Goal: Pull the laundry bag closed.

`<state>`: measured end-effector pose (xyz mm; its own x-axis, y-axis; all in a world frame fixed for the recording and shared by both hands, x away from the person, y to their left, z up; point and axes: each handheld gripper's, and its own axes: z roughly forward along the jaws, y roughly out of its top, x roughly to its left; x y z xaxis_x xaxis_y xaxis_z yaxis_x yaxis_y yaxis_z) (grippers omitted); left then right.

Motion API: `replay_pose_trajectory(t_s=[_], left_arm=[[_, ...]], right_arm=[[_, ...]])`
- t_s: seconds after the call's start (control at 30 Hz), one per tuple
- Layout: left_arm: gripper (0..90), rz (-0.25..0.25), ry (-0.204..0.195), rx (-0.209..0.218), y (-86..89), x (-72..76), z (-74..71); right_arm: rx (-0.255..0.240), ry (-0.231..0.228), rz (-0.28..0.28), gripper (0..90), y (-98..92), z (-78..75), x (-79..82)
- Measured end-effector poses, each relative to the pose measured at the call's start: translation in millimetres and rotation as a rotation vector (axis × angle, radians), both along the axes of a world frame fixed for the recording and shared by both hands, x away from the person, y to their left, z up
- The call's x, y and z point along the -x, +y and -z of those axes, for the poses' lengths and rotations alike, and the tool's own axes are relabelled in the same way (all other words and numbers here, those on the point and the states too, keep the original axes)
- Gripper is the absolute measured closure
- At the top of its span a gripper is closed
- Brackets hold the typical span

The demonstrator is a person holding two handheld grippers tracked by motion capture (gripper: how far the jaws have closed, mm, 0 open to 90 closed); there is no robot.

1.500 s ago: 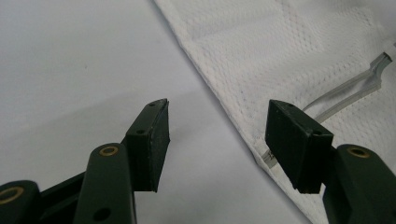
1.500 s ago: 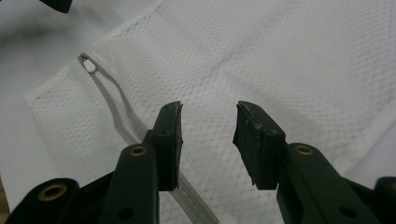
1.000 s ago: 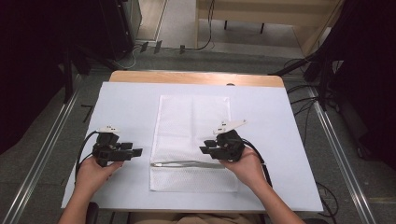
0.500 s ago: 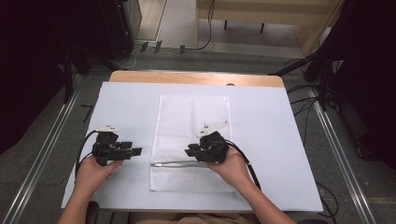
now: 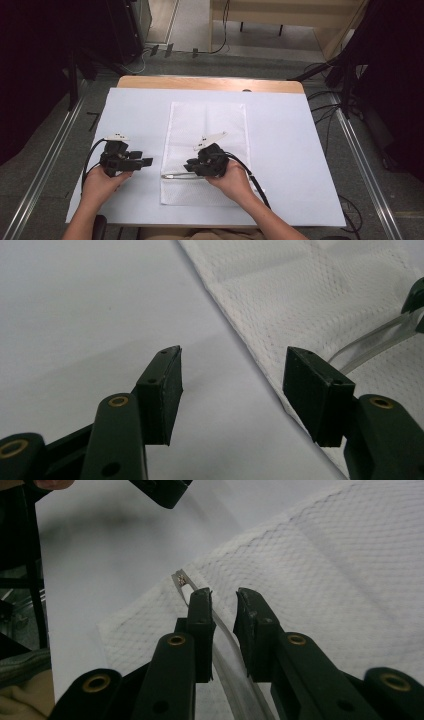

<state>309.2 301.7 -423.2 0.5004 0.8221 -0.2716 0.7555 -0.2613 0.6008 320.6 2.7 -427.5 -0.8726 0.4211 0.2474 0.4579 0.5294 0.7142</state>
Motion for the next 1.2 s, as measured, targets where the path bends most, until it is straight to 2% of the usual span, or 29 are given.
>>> replay_pose_trajectory(t_s=[0.3, 0.57, 0.83, 1.0, 1.2], left_arm=[[41.4, 0.002, -0.002, 0.008, -0.3, -1.8, 0.1], [41.5, -0.002, -0.007, -0.009, 1.5, -2.7, 0.1], [41.5, -0.003, -0.007, -0.001, 4.4, -3.6, -0.4], [41.6, -0.007, -0.01, 0.001, 4.8, -3.4, -0.5], [41.6, -0.012, -0.011, 0.003, 6.0, -3.4, -0.7]], right_arm=[[0.013, 0.002, -0.035, 81.3, 20.1, 10.5, 2.1], [0.021, 0.017, -0.055, 82.1, 36.8, 20.7, 3.2], [0.038, 0.025, -0.073, 85.1, 52.9, 27.4, 1.5], [0.041, 0.04, -0.067, 86.4, 57.6, 31.9, -1.7], [0.043, 0.051, -0.078, 82.6, 60.1, 34.8, -2.6]])
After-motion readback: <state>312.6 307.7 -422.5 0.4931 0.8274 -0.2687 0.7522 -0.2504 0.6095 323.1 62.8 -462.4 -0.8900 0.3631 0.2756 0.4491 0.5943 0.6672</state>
